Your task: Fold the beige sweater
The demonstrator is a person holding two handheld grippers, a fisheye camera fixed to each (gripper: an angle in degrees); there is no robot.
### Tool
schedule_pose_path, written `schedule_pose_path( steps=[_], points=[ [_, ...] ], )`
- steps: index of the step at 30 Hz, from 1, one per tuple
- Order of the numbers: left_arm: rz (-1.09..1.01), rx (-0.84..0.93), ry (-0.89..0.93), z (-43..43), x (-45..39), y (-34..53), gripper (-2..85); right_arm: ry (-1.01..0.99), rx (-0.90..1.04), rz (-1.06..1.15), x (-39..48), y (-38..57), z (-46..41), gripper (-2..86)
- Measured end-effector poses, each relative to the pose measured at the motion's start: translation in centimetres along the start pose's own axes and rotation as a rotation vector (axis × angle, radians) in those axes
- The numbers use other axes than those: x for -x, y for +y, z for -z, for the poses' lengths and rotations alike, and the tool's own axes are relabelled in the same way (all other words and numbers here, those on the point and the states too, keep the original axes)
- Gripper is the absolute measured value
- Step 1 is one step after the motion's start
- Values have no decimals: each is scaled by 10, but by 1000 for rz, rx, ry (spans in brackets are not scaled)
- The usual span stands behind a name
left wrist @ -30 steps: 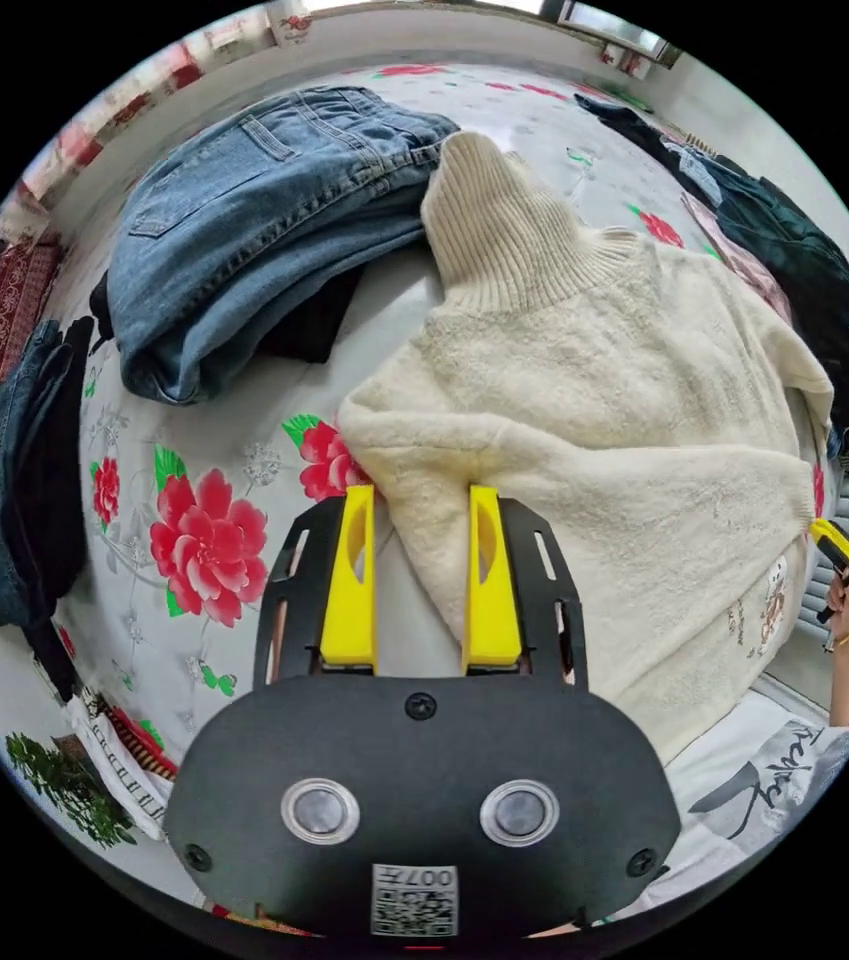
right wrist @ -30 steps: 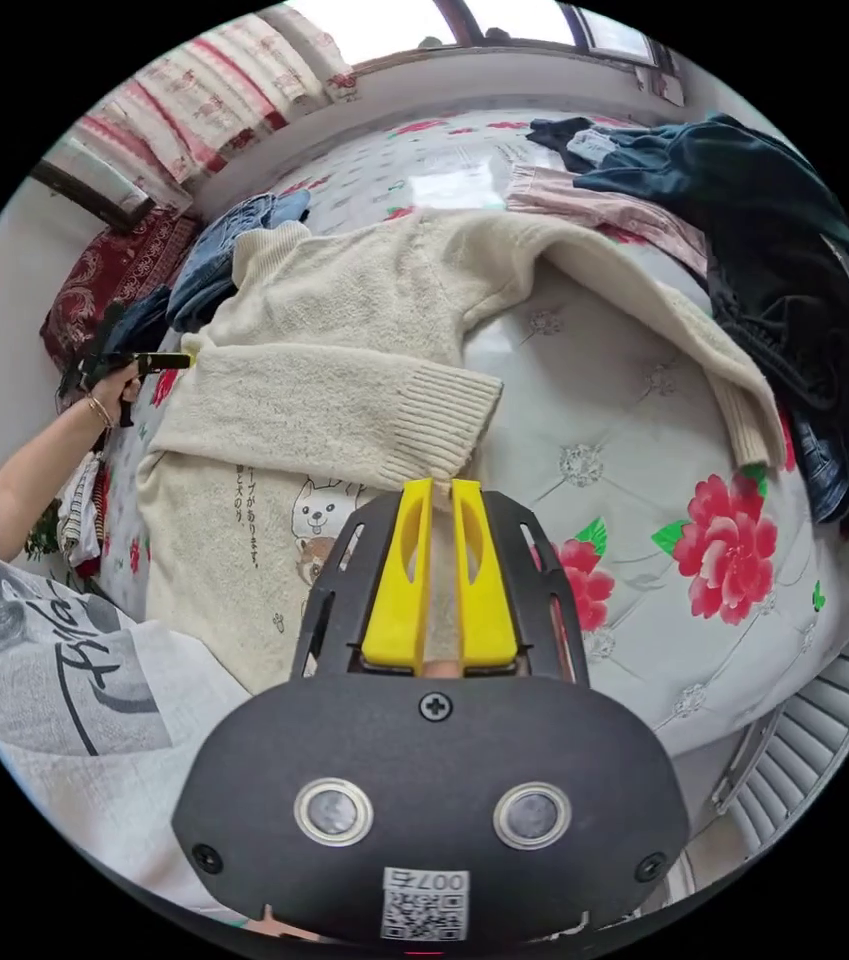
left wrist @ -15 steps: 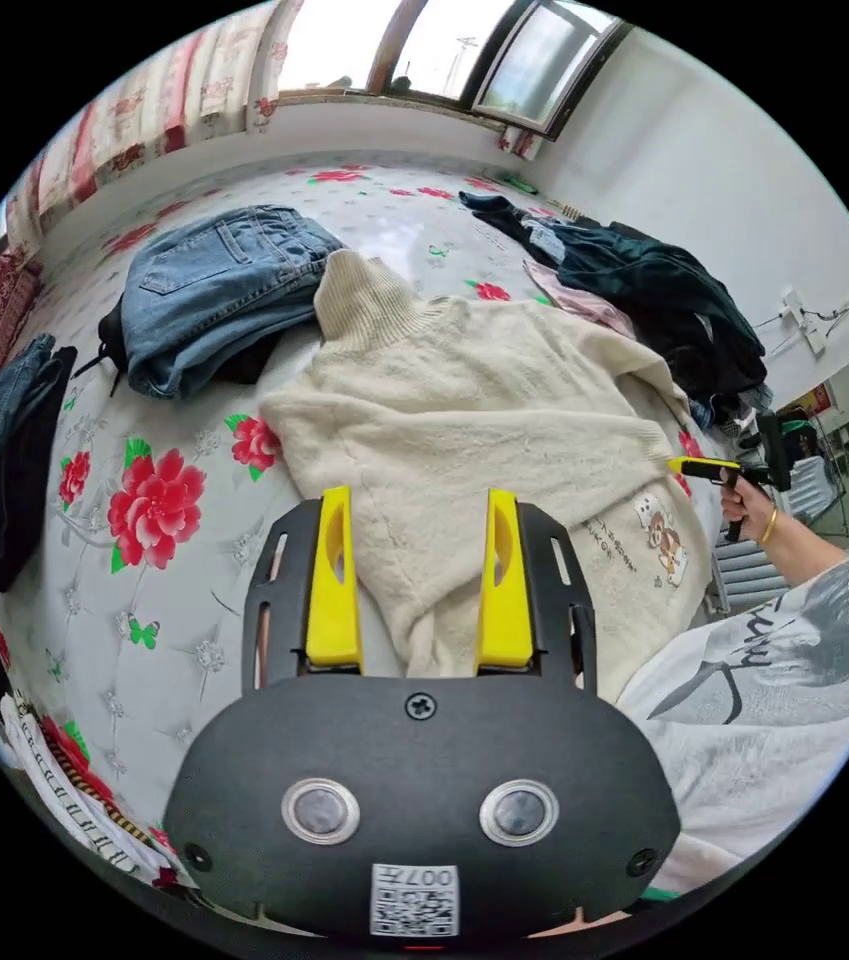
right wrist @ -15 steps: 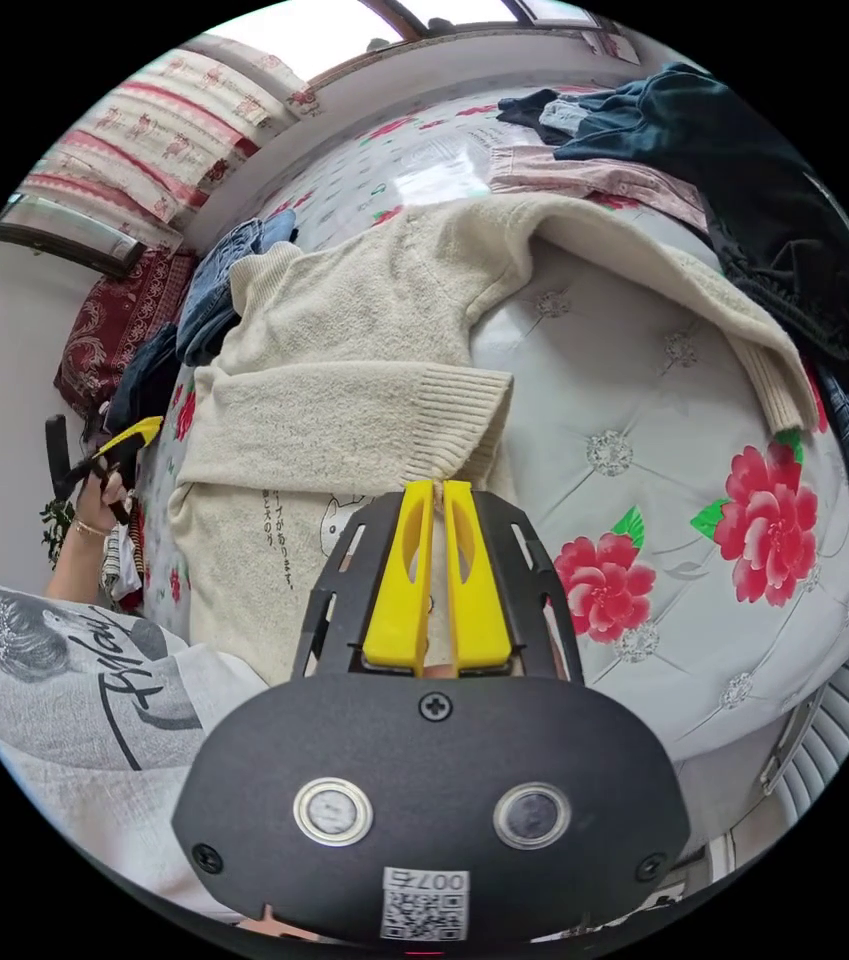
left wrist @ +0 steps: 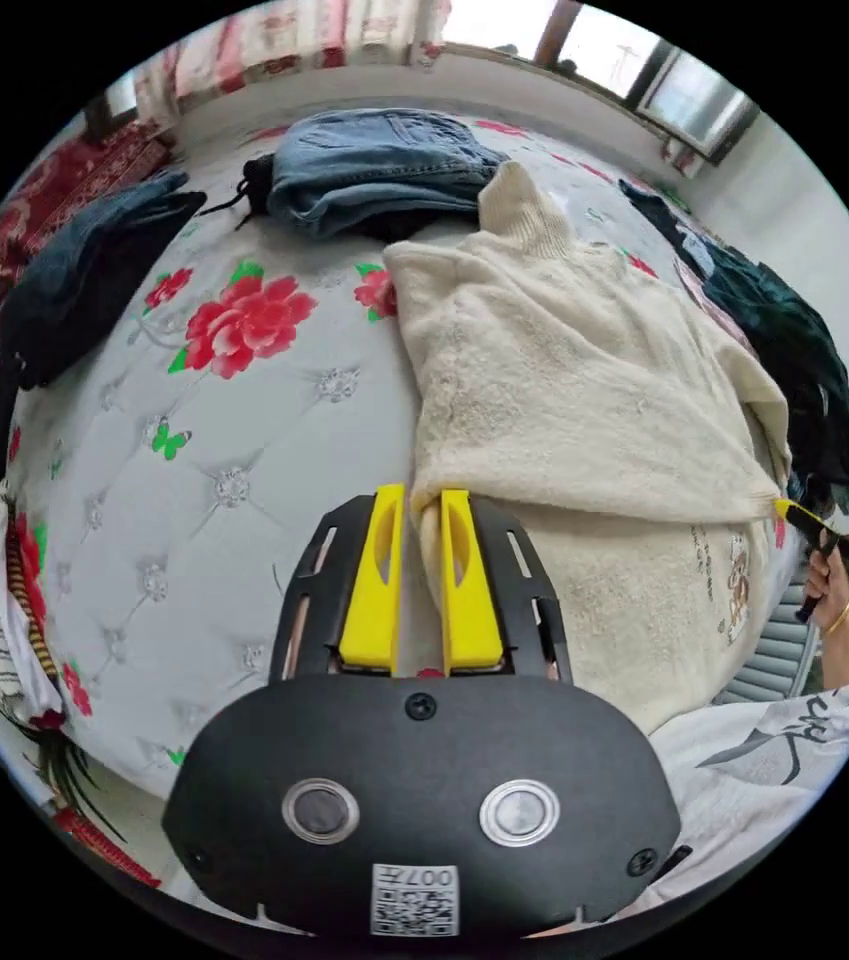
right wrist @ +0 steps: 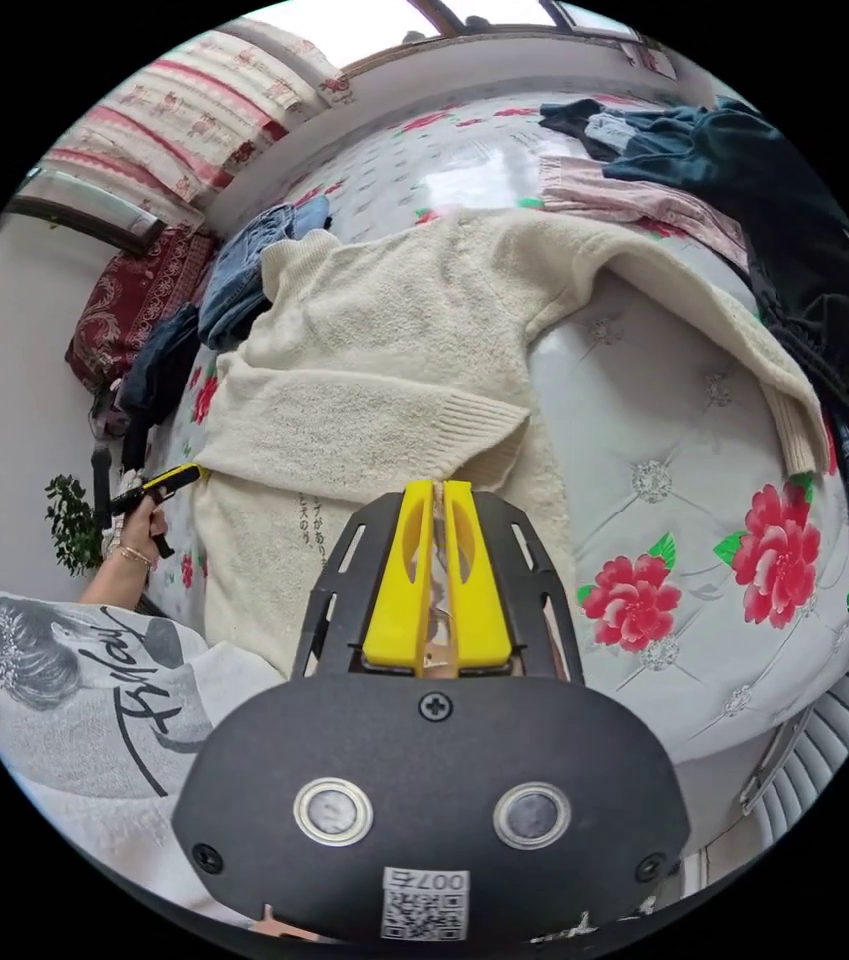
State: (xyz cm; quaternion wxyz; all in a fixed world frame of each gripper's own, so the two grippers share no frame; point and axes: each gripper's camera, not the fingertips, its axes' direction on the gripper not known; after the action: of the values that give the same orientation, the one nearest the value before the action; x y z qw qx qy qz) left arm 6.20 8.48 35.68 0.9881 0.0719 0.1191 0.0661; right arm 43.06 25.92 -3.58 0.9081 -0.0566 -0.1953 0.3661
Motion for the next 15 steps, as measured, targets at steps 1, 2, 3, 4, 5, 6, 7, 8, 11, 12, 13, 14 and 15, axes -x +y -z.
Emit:
schedule_pose_path(
  steps=[1,2,3,4,5,6,7,8,11,12,13,14,15],
  points=[
    [57,1,29,-2,15,6,58,-6,26,42,11,-1,-5,-1],
    [158,6,113,-9,43,19,64,0,44,57,16,-1,-10,-1],
    [225,-50,226,-8,68,32,71,36,87,78,21,0,-21,0],
    [239,-61,260,-7,78,37,75,90,133,76,21,2,-34,0],
    [237,-71,270,-2,90,43,78,112,151,71,20,3,-38,1],
    [221,-72,224,7,97,45,74,135,171,72,16,6,-43,2],
    [211,-75,196,12,101,45,75,117,156,70,10,9,-39,4],
    [159,-88,167,25,103,42,77,100,147,60,6,9,-35,5],
    [9,-164,156,61,93,17,84,3,108,-5,-21,9,-10,18],
    [-45,-186,163,69,85,3,87,-26,54,-22,-33,9,7,27],
    [-67,-194,166,72,81,-4,88,-42,-14,-50,-47,8,29,39],
    [-107,-202,171,72,70,-18,90,-43,-51,-74,-56,7,40,47],
    [-145,-193,172,67,59,-31,91,-44,-133,-137,-77,4,63,63]
  ],
)
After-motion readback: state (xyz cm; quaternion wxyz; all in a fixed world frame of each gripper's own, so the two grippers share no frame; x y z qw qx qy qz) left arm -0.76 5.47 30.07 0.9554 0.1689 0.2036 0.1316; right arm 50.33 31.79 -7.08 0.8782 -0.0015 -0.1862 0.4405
